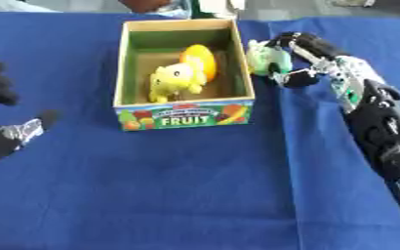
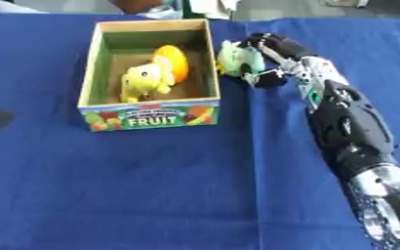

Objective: Pick up objects on the table and place them in the box.

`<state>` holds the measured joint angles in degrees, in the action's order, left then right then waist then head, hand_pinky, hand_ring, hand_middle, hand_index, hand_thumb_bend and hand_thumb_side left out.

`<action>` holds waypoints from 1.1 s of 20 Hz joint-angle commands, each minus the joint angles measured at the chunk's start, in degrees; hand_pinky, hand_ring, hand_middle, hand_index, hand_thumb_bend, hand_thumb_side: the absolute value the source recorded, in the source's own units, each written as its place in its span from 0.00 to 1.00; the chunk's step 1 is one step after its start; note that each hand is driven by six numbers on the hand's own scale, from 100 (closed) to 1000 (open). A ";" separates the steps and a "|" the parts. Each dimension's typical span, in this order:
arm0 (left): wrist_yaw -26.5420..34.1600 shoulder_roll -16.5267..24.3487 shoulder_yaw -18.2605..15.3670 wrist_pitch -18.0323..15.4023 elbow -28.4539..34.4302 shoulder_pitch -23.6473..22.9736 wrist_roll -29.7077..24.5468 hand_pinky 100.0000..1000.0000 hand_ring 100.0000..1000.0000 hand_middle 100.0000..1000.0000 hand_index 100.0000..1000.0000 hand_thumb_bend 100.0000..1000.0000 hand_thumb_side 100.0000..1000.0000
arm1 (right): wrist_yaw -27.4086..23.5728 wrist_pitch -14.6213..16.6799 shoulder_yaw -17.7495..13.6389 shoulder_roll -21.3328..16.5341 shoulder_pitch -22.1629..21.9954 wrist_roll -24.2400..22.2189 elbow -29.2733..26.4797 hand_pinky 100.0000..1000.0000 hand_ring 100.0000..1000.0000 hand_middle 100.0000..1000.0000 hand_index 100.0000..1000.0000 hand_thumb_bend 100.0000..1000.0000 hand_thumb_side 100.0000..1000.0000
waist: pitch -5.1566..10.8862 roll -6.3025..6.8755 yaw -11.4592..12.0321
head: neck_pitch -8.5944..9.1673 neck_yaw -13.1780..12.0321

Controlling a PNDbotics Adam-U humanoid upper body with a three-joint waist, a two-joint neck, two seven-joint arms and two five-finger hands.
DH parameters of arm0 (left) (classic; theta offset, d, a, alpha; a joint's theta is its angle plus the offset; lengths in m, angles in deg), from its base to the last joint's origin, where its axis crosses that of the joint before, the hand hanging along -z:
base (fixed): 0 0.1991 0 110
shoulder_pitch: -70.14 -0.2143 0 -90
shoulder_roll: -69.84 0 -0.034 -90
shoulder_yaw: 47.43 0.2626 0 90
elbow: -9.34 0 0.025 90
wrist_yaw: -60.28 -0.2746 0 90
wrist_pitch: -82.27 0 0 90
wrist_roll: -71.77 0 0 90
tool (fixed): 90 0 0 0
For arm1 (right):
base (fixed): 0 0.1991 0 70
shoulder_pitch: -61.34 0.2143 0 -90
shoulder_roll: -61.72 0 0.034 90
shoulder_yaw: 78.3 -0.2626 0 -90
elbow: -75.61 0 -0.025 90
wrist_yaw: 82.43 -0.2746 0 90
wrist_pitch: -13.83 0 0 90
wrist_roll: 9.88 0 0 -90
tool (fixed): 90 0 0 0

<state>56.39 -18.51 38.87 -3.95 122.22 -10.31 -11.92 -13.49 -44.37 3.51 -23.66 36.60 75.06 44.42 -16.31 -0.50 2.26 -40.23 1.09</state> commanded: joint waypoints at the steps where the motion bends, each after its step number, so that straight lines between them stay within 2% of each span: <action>1: -0.16 0.64 -0.26 -0.09 0.88 0.53 -0.11 0.51 0.46 0.47 0.68 0.77 0.00 | 1.20 -0.77 -0.10 0.10 0.28 1.65 -0.73 0.37 0.66 0.28 0.40 0.00 0.06 | 0.76 0.17 0.10 | 0.43 -0.01; 2: -0.16 0.62 -0.27 -0.08 0.86 0.52 -0.11 0.51 0.46 0.47 0.68 0.77 0.00 | 1.24 -0.98 -0.13 0.13 0.25 2.47 -0.85 0.35 0.65 0.23 0.33 0.00 0.05 | 0.77 0.18 0.09 | 0.44 -0.03; 7: -0.20 0.57 -0.34 -0.08 0.81 0.42 -0.03 0.51 0.46 0.47 0.68 0.77 0.00 | 0.83 -1.63 -0.41 0.13 0.18 6.85 -1.47 0.27 0.57 0.06 0.10 0.00 0.02 | 0.83 0.18 0.01 | 0.43 -0.15; 10: -0.19 0.56 -0.36 -0.07 0.81 0.39 0.01 0.51 0.46 0.47 0.68 0.77 0.00 | 0.37 -1.89 -0.51 0.09 0.11 9.83 -2.00 0.25 0.55 0.04 0.07 0.00 0.01 | 0.85 0.16 -0.02 | 0.40 -0.22; 12: -0.19 0.55 -0.39 -0.06 0.80 0.36 0.05 0.51 0.46 0.47 0.67 0.77 0.00 | -0.15 -2.14 -0.76 0.08 0.11 11.69 -2.37 0.21 0.52 0.00 0.04 0.00 0.02 | 0.88 0.17 -0.04 | 0.36 -0.22; 17: -0.17 0.52 -0.42 -0.06 0.79 0.32 0.07 0.51 0.46 0.47 0.67 0.77 0.00 | -1.51 -2.47 -0.59 0.16 -0.01 16.48 -2.17 0.15 0.47 0.00 0.01 0.00 0.04 | 0.92 0.21 -0.07 | 0.30 -0.14; 22: -0.17 0.54 -0.45 -0.07 0.85 0.27 0.09 0.51 0.46 0.47 0.67 0.77 0.00 | -2.42 -2.33 -0.21 0.11 0.10 19.22 -1.59 0.13 0.45 0.00 0.00 0.00 0.05 | 0.96 0.26 -0.15 | 0.16 -0.12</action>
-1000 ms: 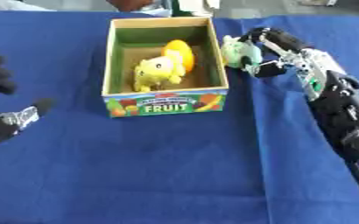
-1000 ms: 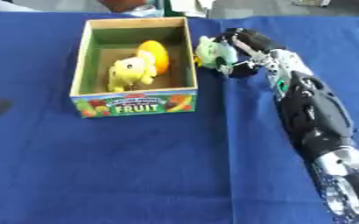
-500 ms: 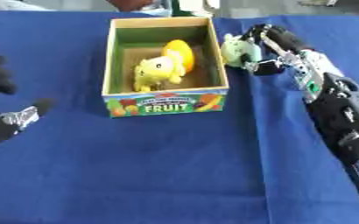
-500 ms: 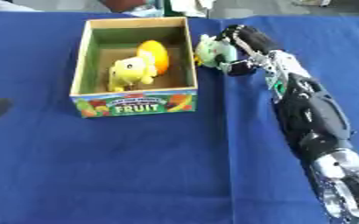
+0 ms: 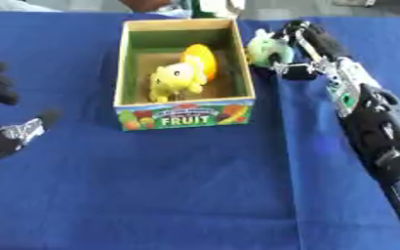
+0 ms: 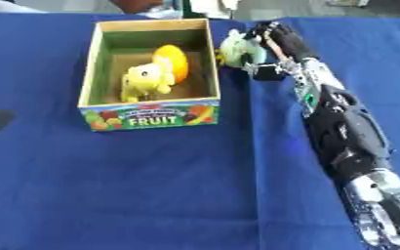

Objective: Pick up objects on the table and place them in the box.

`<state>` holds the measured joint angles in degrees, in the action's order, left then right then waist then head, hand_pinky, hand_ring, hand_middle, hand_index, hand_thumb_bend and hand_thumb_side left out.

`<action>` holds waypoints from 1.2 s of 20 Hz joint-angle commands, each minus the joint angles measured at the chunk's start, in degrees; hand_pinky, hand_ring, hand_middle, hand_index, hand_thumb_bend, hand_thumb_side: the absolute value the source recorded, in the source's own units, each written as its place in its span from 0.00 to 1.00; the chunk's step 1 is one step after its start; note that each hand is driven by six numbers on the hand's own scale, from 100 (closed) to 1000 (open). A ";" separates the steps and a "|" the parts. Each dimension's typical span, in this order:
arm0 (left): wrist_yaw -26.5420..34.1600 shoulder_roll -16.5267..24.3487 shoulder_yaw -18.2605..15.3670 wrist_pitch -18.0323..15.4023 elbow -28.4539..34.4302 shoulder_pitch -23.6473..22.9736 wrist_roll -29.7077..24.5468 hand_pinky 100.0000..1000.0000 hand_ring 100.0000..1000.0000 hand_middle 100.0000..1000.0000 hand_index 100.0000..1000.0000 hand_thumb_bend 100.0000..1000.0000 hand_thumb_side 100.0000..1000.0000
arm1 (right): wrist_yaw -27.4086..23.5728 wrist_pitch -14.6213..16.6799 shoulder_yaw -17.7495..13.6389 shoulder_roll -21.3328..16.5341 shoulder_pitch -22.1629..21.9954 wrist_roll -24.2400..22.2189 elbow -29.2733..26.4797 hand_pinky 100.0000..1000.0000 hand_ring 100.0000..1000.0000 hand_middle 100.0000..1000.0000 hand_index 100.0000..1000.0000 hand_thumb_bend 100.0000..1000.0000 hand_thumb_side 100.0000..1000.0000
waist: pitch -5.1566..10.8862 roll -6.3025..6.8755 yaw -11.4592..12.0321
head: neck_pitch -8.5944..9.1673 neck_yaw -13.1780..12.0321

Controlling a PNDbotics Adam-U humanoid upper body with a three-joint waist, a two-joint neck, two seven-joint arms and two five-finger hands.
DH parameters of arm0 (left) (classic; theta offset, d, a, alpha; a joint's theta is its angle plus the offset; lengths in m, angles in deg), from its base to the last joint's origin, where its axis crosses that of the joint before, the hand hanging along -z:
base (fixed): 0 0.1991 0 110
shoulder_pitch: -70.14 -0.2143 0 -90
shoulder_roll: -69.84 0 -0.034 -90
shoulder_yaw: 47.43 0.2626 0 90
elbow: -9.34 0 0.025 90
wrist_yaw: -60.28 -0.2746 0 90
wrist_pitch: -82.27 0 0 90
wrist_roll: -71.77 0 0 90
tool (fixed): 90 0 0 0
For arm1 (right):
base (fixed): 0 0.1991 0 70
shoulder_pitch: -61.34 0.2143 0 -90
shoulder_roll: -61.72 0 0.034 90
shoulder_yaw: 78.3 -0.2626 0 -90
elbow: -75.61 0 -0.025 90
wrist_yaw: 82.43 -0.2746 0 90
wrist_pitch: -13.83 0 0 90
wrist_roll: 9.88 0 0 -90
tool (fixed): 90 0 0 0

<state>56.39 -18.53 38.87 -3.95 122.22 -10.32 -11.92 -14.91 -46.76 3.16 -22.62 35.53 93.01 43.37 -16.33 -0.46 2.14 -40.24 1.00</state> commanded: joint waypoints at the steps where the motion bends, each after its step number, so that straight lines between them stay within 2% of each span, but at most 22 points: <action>1: -0.17 0.57 -0.47 -0.06 0.86 0.26 0.10 0.51 0.46 0.47 0.67 0.77 0.00 | -1.20 0.11 0.18 -0.95 1.23 1.49 -0.56 0.13 0.45 0.00 0.00 0.00 0.05 | 1.01 0.23 -0.04 | 0.14 0.00; 13: -0.10 0.74 -0.63 -0.08 0.73 -0.20 0.21 0.51 0.45 0.47 0.67 0.77 0.00 | -4.97 2.96 0.99 -0.71 3.38 -0.06 -4.63 0.13 0.44 0.00 0.00 0.00 0.03 | 2.02 0.04 -0.20 | -0.14 0.28; 24: 0.16 0.84 -0.52 -0.17 0.90 -0.19 0.12 0.51 0.45 0.47 0.67 0.77 0.00 | -8.93 4.61 3.21 2.47 5.10 -3.69 -8.33 0.12 0.43 0.00 0.00 0.00 0.03 | 2.56 -0.08 0.54 | -0.38 0.86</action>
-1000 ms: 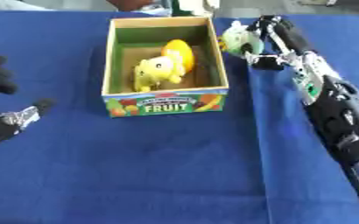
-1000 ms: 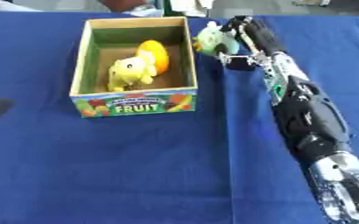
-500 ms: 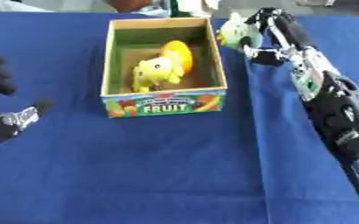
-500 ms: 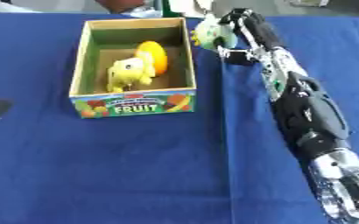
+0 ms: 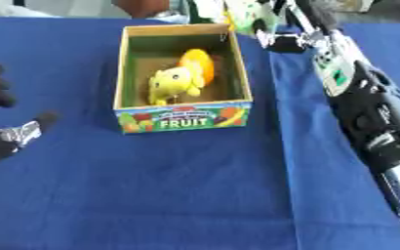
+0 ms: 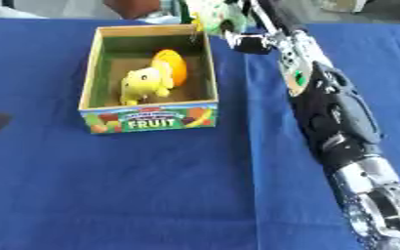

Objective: Pick up objects on the table and place them in the box.

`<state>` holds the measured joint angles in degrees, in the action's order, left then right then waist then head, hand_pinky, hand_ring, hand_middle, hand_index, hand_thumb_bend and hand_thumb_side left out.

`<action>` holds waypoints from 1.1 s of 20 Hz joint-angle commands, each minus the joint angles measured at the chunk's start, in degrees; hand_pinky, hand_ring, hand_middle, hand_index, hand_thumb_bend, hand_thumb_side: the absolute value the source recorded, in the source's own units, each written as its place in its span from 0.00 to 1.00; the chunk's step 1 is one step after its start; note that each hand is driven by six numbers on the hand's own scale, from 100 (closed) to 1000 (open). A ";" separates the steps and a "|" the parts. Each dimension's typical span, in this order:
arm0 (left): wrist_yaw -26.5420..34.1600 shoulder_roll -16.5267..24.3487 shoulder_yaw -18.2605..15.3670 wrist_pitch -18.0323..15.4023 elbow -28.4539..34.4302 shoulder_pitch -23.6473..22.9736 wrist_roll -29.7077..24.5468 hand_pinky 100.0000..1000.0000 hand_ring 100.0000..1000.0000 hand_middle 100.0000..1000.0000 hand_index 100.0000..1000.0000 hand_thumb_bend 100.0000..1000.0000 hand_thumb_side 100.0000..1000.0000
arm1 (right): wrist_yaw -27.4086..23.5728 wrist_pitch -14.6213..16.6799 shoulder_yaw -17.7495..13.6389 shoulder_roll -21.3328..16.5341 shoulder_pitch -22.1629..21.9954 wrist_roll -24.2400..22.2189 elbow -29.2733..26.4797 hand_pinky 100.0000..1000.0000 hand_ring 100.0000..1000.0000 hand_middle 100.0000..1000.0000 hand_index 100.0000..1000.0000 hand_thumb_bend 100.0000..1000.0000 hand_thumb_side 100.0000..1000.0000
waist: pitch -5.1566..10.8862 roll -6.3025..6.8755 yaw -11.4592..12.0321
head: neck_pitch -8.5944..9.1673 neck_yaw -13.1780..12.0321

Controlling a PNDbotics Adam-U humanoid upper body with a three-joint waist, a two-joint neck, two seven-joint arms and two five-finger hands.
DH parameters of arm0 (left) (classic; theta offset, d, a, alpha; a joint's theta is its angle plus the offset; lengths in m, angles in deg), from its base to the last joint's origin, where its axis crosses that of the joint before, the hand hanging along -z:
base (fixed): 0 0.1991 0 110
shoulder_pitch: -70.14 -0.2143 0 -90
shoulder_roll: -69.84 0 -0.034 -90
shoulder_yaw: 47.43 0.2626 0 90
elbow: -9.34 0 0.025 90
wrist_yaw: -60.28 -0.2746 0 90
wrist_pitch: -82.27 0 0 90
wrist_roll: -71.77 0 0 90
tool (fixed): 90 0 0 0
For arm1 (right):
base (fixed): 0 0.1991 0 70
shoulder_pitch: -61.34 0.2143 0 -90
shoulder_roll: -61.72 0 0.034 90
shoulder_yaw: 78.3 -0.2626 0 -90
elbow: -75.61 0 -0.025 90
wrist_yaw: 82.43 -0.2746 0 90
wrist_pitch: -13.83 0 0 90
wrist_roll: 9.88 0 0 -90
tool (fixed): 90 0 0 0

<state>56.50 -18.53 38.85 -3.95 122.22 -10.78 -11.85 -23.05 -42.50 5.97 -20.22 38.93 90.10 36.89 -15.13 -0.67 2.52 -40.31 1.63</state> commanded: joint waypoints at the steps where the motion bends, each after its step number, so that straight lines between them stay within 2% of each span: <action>1: 0.09 0.84 -0.47 -0.16 0.92 0.29 0.02 0.51 0.45 0.47 0.67 0.77 0.00 | -0.85 0.51 0.54 0.47 1.78 -1.05 -2.00 0.12 0.43 0.00 0.00 0.00 0.03 | 1.38 0.12 0.27 | -0.33 0.28; 10: 0.31 0.76 -0.27 -0.18 0.90 0.67 -0.22 0.51 0.45 0.47 0.67 0.78 0.00 | 0.78 2.11 1.86 4.54 1.26 -3.57 -2.02 0.14 0.44 0.00 0.00 0.00 0.06 | 1.43 0.05 1.00 | -0.35 0.84; 11: 0.34 0.74 -0.25 -0.19 0.90 0.71 -0.24 0.51 0.45 0.47 0.67 0.78 0.00 | 1.06 2.24 1.94 4.95 1.11 -3.82 -1.98 0.14 0.45 0.00 0.00 0.00 0.04 | 1.43 0.05 1.06 | -0.34 0.87; 16: 0.45 0.61 -0.09 -0.20 0.83 1.05 -0.41 0.51 0.45 0.47 0.67 0.78 0.00 | 2.84 3.29 2.56 7.39 0.21 -5.06 -1.90 0.15 0.45 0.00 0.00 0.00 0.08 | 1.26 0.07 1.46 | -0.15 1.36; 21: 0.48 0.45 -0.08 -0.20 0.66 1.21 -0.42 0.51 0.45 0.47 0.67 0.78 0.00 | 4.87 4.77 3.18 8.55 -0.49 -6.18 -1.76 0.24 0.50 0.00 0.05 0.00 0.08 | 1.17 -0.05 1.63 | -0.06 1.48; 22: 0.48 0.43 -0.09 -0.21 0.64 1.24 -0.41 0.51 0.45 0.46 0.67 0.78 0.00 | 5.42 5.00 3.28 8.59 -0.63 -6.60 -1.59 0.29 0.55 0.04 0.10 0.00 0.08 | 1.15 -0.09 1.65 | -0.03 1.43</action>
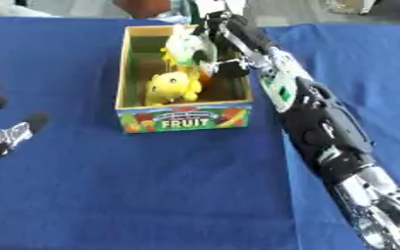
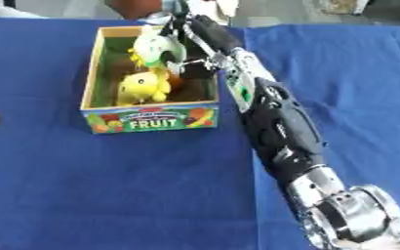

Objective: Pick up objects on the table and place them in the box.

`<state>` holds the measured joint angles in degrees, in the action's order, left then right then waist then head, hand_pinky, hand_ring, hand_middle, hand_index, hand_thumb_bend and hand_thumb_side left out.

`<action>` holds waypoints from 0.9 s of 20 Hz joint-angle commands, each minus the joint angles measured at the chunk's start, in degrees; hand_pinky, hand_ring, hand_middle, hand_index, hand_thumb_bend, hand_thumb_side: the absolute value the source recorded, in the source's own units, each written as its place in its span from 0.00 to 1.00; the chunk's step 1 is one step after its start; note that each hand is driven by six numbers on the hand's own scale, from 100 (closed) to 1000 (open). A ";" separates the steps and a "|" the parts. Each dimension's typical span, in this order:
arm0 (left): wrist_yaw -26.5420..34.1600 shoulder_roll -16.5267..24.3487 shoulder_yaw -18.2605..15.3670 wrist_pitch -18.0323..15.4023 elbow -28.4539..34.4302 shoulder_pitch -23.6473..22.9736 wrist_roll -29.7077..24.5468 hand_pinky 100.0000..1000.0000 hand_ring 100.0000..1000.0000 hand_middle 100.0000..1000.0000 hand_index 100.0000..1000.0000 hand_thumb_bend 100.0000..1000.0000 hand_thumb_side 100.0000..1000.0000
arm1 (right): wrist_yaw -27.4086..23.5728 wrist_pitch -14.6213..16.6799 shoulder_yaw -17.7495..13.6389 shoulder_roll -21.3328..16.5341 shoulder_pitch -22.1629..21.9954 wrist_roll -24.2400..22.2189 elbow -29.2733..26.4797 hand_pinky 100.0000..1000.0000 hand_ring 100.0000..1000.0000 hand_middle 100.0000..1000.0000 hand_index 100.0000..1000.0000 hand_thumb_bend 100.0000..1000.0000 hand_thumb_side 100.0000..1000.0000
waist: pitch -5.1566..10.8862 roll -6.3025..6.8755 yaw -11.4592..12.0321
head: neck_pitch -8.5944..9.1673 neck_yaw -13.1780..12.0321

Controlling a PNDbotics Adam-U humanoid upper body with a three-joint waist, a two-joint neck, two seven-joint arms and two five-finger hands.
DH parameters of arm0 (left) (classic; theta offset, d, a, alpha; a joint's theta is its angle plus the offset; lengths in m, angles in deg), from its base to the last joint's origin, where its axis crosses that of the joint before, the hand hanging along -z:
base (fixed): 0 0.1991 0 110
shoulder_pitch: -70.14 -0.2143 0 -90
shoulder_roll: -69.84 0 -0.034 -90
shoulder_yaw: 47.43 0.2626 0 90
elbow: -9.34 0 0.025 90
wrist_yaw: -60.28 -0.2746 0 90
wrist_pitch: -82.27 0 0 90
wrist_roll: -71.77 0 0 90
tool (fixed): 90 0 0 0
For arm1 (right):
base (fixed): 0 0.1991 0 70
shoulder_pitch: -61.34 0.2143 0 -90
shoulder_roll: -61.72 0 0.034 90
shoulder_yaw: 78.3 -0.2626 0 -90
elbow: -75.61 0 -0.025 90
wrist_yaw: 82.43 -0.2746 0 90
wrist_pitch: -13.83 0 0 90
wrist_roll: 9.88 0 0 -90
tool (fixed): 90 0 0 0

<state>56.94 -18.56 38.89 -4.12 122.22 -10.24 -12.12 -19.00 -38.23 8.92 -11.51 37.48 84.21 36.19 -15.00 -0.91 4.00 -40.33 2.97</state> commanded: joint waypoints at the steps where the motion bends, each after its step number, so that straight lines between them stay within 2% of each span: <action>1: 0.03 0.44 -0.14 -0.06 0.63 0.72 -0.13 0.51 0.45 0.46 0.67 0.78 0.00 | 1.96 0.92 0.40 -0.11 0.66 -1.31 -0.63 0.31 0.56 0.06 0.11 0.00 0.08 | 1.00 0.11 0.17 | 0.01 0.05; 2: 0.03 0.42 -0.17 -0.06 0.61 0.73 -0.10 0.51 0.45 0.46 0.67 0.78 0.00 | 2.48 1.05 0.39 -0.14 0.52 -1.91 -0.36 0.35 0.61 0.13 0.21 0.00 0.07 | 0.97 0.07 0.16 | 0.06 0.00; 3: 0.02 0.41 -0.19 -0.06 0.59 0.74 -0.07 0.51 0.45 0.46 0.67 0.78 0.00 | 2.97 1.11 0.34 -0.19 0.40 -2.56 -0.11 0.38 0.65 0.18 0.26 0.00 0.07 | 0.94 0.05 0.15 | 0.11 -0.05; 4: 0.01 0.39 -0.20 -0.05 0.57 0.74 -0.06 0.51 0.45 0.46 0.67 0.78 0.00 | 3.33 1.16 0.27 -0.25 0.31 -3.18 0.05 0.44 0.72 0.35 0.44 0.00 0.07 | 0.92 0.02 0.12 | 0.13 -0.10; 6: -0.03 0.34 -0.23 -0.04 0.52 0.74 -0.03 0.51 0.45 0.46 0.67 0.78 0.00 | 3.76 1.24 0.05 -0.44 0.19 -4.39 0.12 0.50 0.78 0.51 0.65 0.00 0.09 | 0.88 0.01 0.05 | 0.14 -0.18; 7: -0.05 0.33 -0.26 -0.03 0.49 0.73 0.01 0.51 0.45 0.46 0.67 0.78 0.00 | 3.71 1.24 -0.14 -0.54 0.14 -4.80 0.00 0.51 0.79 0.53 0.68 0.00 0.09 | 0.87 0.02 0.02 | 0.15 -0.23; 8: -0.07 0.31 -0.29 -0.02 0.47 0.71 0.04 0.51 0.45 0.46 0.67 0.78 0.00 | 3.54 1.22 -0.31 -0.68 0.09 -5.15 -0.18 0.54 0.82 0.60 0.75 0.03 0.08 | 0.86 0.03 -0.03 | 0.16 -0.31; 9: -0.10 0.29 -0.31 -0.02 0.46 0.68 0.06 0.51 0.45 0.46 0.67 0.78 0.00 | 3.32 1.20 -0.43 -0.81 0.05 -5.45 -0.36 0.55 0.83 0.62 0.77 0.05 0.08 | 0.85 0.04 -0.07 | 0.16 -0.36; 10: -0.12 0.27 -0.33 -0.01 0.42 0.63 0.08 0.51 0.45 0.46 0.67 0.78 0.00 | 3.07 1.21 -0.51 -0.96 0.03 -5.77 -0.53 0.58 0.86 0.68 0.82 0.11 0.07 | 0.84 0.05 -0.13 | 0.15 -0.41; 11: -0.15 0.25 -0.35 0.01 0.38 0.59 0.10 0.51 0.45 0.46 0.67 0.78 0.00 | 2.78 1.30 -0.53 -1.13 0.01 -6.19 -0.72 0.59 0.87 0.70 0.83 0.13 0.07 | 0.84 0.06 -0.19 | 0.16 -0.46; 12: -0.18 0.23 -0.38 0.02 0.35 0.55 0.12 0.51 0.45 0.46 0.67 0.78 0.00 | 2.47 1.54 -0.47 -1.35 0.02 -6.77 -0.95 0.61 0.89 0.73 0.87 0.20 0.05 | 0.84 0.06 -0.26 | 0.16 -0.51; 13: -0.22 0.22 -0.42 0.01 0.33 0.51 0.14 0.51 0.45 0.46 0.67 0.78 0.00 | 2.16 1.99 -0.35 -1.61 0.06 -7.62 -1.24 0.62 0.89 0.74 0.87 0.21 0.05 | 0.84 0.05 -0.33 | 0.16 -0.60; 16: -0.32 0.21 -0.55 0.05 0.24 0.35 0.26 0.51 0.45 0.46 0.67 0.78 0.00 | 1.36 3.97 0.15 -2.67 0.36 -10.75 -2.91 0.66 0.92 0.78 0.89 0.32 0.02 | 0.92 -0.02 -0.62 | 0.05 -0.84; 18: -0.40 0.19 -0.63 0.07 0.16 0.20 0.34 0.51 0.45 0.46 0.67 0.78 0.00 | 0.51 5.34 0.46 -3.45 0.54 -12.63 -4.44 0.67 0.92 0.79 0.89 0.35 0.00 | 0.96 -0.06 -0.86 | -0.04 -1.02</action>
<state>56.79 -19.02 38.86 -4.04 121.85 -10.26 -12.00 -17.75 -33.64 9.10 -13.50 36.83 72.79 33.62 -15.03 -1.18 3.09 -40.31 2.16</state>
